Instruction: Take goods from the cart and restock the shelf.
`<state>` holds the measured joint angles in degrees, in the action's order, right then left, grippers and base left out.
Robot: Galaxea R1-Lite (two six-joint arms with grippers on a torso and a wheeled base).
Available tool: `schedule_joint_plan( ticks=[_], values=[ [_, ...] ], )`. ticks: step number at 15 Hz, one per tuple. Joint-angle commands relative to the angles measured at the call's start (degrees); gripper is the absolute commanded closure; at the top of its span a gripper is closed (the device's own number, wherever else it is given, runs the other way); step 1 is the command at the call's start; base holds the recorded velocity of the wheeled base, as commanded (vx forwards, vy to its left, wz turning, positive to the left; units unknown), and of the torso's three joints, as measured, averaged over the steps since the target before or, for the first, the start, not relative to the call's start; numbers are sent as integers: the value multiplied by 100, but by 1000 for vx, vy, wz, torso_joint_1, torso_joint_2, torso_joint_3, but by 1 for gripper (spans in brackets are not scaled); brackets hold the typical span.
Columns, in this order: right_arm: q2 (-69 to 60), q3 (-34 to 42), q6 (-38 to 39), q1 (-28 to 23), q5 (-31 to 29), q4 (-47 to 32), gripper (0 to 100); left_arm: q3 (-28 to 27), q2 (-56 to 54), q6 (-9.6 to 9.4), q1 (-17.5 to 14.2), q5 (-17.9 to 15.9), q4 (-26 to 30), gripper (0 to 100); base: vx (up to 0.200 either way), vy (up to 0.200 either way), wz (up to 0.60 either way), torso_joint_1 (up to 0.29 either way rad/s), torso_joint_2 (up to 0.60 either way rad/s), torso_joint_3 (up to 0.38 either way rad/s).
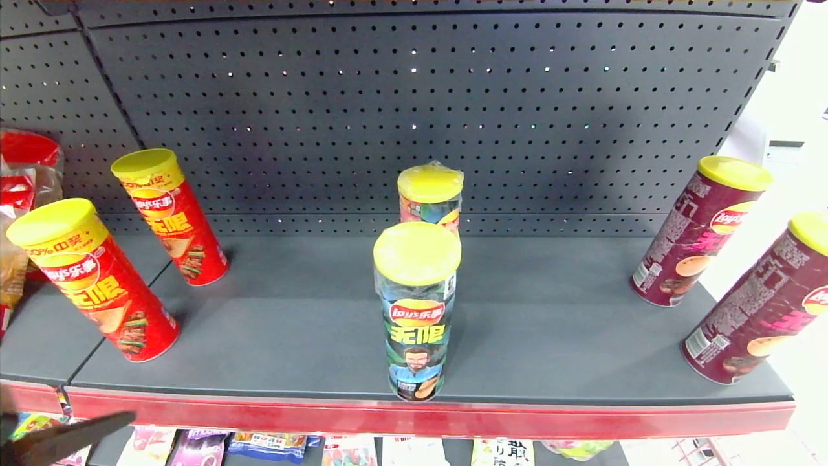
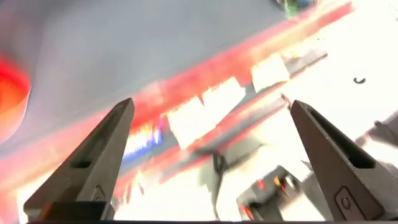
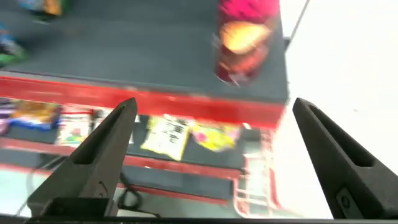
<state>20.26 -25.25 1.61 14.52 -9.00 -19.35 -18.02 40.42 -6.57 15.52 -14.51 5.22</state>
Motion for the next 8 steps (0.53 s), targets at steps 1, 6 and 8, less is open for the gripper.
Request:
schedule_joint_plan(
  ticks=[1,6,8],
  values=[
    [-637,73,-82,-547,-58,-342,0,-738,-3287,174,-524,712,2941,0,0,0,0,0,0,0],
    [-1358,600,-372,-1891,-67,-711,0,-659,-3260,1053,-1130,1679,3134,0,0,0,0,0,0,0],
    [-1481,916,-469,-1856,100,-561,0,-466,-3234,1255,-1587,1626,3126,0,0,0,0,0,0,0]
  ],
)
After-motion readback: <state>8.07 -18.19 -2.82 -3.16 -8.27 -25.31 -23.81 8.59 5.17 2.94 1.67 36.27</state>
